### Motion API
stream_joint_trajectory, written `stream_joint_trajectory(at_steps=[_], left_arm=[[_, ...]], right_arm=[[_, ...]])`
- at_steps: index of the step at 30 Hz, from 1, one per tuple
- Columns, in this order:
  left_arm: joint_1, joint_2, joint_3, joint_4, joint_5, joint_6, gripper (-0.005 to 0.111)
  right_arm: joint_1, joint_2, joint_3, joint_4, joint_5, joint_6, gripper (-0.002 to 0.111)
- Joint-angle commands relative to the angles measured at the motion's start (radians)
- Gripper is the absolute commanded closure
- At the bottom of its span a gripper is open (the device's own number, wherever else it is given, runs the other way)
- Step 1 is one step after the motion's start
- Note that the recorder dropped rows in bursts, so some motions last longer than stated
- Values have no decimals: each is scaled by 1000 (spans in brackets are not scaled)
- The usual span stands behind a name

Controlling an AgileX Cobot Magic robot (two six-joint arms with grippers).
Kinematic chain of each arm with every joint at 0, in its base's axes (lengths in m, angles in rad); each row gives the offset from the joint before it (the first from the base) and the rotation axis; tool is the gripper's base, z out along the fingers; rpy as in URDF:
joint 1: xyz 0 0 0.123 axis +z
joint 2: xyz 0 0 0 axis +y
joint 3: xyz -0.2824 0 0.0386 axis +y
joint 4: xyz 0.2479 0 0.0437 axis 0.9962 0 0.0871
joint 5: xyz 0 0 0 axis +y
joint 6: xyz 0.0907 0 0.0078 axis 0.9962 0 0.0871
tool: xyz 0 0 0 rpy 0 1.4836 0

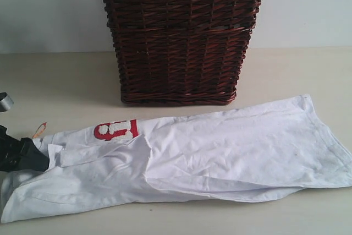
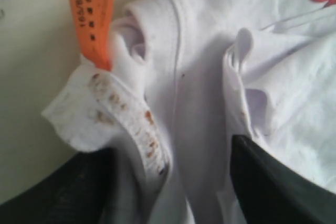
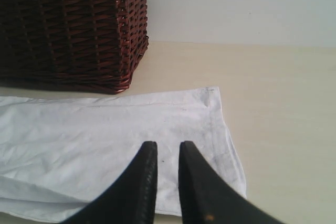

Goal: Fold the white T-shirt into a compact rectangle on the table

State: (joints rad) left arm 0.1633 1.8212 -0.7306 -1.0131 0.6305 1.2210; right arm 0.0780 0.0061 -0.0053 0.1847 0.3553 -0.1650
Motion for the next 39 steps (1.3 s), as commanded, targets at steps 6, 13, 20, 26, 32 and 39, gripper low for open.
stream_joint_trajectory(at_steps=[6,13,20,26,32,39], left_arm=[[59,8,6,-46,124,-13,42],[61,8,6,-46,156,-1,42],[44,9,6,-46,71,13,42],[6,42,6,-39,24,61,42],[-6,54,6,-45,17,61,44],[-6,54,6,-23,-77,116,90]], right_arm=[[-3,-6,5,-1,-11,-6,92],[-3,-6,5,-1,-11,-6,92],[-3,-6,5,-1,-11,-6,92],[-3,-6,5,-1,-11,-6,92],[-3,-6,5,-1,-11,-6,92],[-3,-6,5,-1,-11,-6,92]])
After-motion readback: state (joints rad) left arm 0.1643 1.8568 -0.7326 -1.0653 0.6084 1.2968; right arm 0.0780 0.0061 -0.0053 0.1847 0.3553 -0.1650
